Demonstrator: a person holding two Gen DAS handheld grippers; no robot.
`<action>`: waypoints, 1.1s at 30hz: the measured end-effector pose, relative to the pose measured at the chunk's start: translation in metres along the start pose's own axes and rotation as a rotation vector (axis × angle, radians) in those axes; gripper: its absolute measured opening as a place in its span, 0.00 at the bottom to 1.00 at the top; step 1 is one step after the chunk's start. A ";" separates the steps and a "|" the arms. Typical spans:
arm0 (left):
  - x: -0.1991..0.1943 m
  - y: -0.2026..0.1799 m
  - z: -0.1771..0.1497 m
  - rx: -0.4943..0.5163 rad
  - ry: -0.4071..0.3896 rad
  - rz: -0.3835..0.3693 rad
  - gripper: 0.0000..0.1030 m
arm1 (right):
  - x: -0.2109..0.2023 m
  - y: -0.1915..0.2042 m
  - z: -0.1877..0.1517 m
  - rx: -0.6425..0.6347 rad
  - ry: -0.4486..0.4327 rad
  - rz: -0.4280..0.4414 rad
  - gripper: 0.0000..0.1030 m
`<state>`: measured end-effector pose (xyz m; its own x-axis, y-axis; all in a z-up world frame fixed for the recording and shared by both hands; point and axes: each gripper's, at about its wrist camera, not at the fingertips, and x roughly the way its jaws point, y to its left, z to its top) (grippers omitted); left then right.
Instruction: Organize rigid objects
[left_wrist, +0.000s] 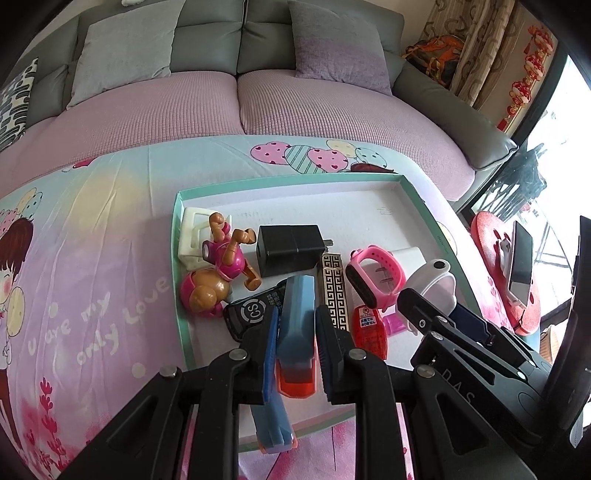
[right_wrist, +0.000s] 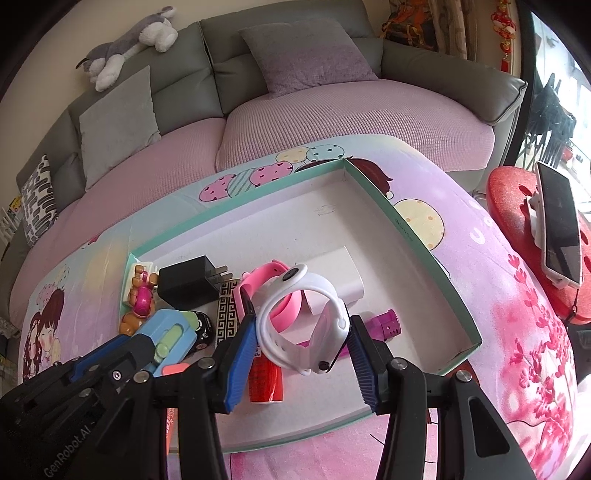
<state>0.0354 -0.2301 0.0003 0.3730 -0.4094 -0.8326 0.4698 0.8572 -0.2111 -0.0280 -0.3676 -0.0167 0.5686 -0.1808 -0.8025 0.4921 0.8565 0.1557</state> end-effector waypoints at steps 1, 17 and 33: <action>-0.001 0.001 0.000 -0.002 -0.002 0.001 0.21 | 0.001 0.001 0.000 -0.002 0.002 -0.004 0.53; -0.031 0.063 0.008 -0.161 -0.102 0.148 0.58 | -0.005 0.005 0.003 -0.006 -0.011 -0.007 0.72; -0.018 0.140 -0.010 -0.311 -0.061 0.395 0.80 | -0.008 0.033 0.000 -0.066 -0.023 0.031 0.98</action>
<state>0.0866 -0.0994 -0.0194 0.5249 -0.0450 -0.8500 0.0266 0.9990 -0.0364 -0.0158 -0.3378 -0.0051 0.5981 -0.1638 -0.7845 0.4295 0.8920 0.1413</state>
